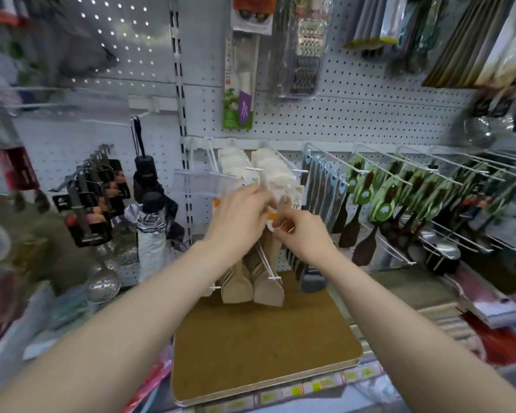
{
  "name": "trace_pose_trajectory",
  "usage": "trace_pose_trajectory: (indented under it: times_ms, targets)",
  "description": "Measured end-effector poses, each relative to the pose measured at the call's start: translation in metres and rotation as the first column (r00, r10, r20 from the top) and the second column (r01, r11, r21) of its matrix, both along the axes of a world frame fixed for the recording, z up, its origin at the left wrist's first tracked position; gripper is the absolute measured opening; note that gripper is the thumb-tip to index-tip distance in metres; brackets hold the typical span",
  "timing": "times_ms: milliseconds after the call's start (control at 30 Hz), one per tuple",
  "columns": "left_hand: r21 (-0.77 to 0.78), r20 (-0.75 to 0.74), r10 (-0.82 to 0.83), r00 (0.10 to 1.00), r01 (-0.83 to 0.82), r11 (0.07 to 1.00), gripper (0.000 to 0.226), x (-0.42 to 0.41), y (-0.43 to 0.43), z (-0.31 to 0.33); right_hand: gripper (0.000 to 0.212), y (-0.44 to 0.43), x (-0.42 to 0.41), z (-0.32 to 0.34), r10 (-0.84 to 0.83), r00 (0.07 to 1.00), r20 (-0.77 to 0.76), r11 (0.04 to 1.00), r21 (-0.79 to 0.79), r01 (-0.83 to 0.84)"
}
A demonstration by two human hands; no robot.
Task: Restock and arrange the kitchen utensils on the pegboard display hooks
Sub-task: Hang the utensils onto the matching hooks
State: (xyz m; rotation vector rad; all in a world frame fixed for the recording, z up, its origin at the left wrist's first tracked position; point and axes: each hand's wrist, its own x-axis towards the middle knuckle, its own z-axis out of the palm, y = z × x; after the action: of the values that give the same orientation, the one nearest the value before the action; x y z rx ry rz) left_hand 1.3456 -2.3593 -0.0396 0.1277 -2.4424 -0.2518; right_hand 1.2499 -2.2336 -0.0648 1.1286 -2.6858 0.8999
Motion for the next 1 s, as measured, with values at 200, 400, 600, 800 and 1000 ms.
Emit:
trace_pose_trajectory:
  times_ms: [200, 400, 600, 800, 1000]
  targets:
    - [0.297, 0.1, 0.048, 0.994, -0.075, 0.952, 0.017, 0.03, -0.023, -0.085, 0.019, -0.015, 0.013, -0.054, -0.022, 0.965, 0.263, 0.999, -0.023, 0.029]
    - [0.48, 0.206, 0.146, 0.968, -0.23, 0.846, 0.018, 0.039, -0.052, -0.144, 0.028, -0.034, 0.011, -0.11, -0.017, 0.874, 0.485, 0.989, -0.118, 0.085]
    - [0.546, 0.262, 0.19, 0.946, -0.308, 0.779, 0.022, 0.025, -0.075, -0.169, 0.034, -0.058, -0.005, -0.139, -0.029, 0.832, 0.554, 0.982, -0.139, 0.126]
    - [0.558, 0.276, 0.246, 0.929, -0.364, 0.746, 0.027, -0.008, -0.09, -0.174, 0.062, -0.09, -0.022, -0.141, 0.009, 0.791, 0.612, 0.982, -0.156, 0.11]
    - [0.586, 0.193, 0.324, 0.926, -0.373, 0.719, 0.026, -0.046, -0.103, -0.175, 0.058, -0.119, -0.039, -0.145, 0.034, 0.818, 0.575, 0.988, -0.14, 0.057]
